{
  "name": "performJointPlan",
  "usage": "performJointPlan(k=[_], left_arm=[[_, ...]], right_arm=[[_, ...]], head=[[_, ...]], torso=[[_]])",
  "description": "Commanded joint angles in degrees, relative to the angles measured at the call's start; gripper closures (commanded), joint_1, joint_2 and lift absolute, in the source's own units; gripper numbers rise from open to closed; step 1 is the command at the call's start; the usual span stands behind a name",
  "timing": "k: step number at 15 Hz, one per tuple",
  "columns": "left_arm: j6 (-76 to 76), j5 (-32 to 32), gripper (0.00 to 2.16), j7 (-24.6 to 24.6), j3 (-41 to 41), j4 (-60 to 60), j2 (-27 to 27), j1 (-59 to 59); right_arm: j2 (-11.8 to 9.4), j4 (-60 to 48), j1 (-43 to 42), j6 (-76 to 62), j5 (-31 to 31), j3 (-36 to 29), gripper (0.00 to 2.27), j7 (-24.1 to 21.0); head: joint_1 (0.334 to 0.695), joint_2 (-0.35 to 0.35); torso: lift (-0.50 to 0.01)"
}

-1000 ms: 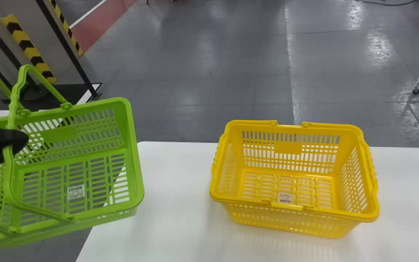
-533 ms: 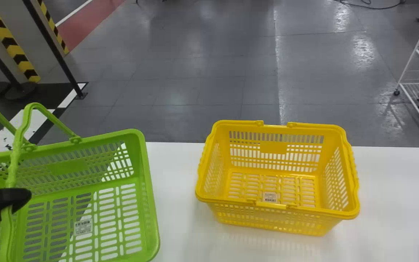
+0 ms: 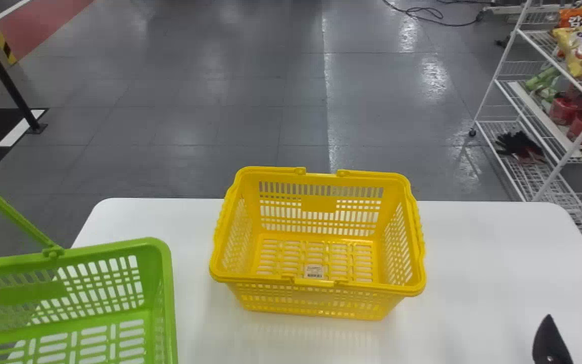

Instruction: Grasp handle with right gripper to insert into left gripper then lift and swing left to center

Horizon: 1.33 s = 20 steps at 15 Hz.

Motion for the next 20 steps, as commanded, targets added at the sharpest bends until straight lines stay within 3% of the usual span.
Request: performJointPlan(k=[1,6,7,10,13,20], left_arm=[[0.1,1.5,2.14,0.5,-3.7,-2.8,-1.2,1.0],[0.1,4.2,2.14,2.7,-10.0,-10.7,-5.0,0.8],[0.1,4.1,2.14,3.5,-11.5,-11.8,-6.2,0.0],[0.1,3.3,2.14,5.2,-16.9,-12.5,-7.6,-2.3],[0.1,1.1,2.14,6.9,-22.9,-12.7,-9.7,-4.8],[0.1,-6.8,2.14,9.2,-34.9,-13.2,-13.0,-10.6]], right_arm=[[0.0,0.1,0.0,-0.2,0.0,0.0,0.13,0.1],[0.0,0.1,0.8,-1.6,-0.5,-0.8,0.13,0.6],[0.1,0.1,0.8,-1.9,-0.5,-0.7,0.13,0.6],[0.1,-0.7,1.7,-3.0,-0.5,-0.7,0.13,1.1],[0.1,-0.7,2.4,-4.2,-0.8,-0.8,0.13,1.8],[0.2,-1.4,3.7,-4.2,-0.8,-0.3,0.13,2.2]], head=[[0.695,-0.002],[0.695,-0.168],[0.695,-0.234],[0.695,-0.31],[0.695,-0.35],[0.695,-0.35]], torso=[[-0.093],[-0.093],[-0.093],[-0.093],[-0.093],[-0.093]])
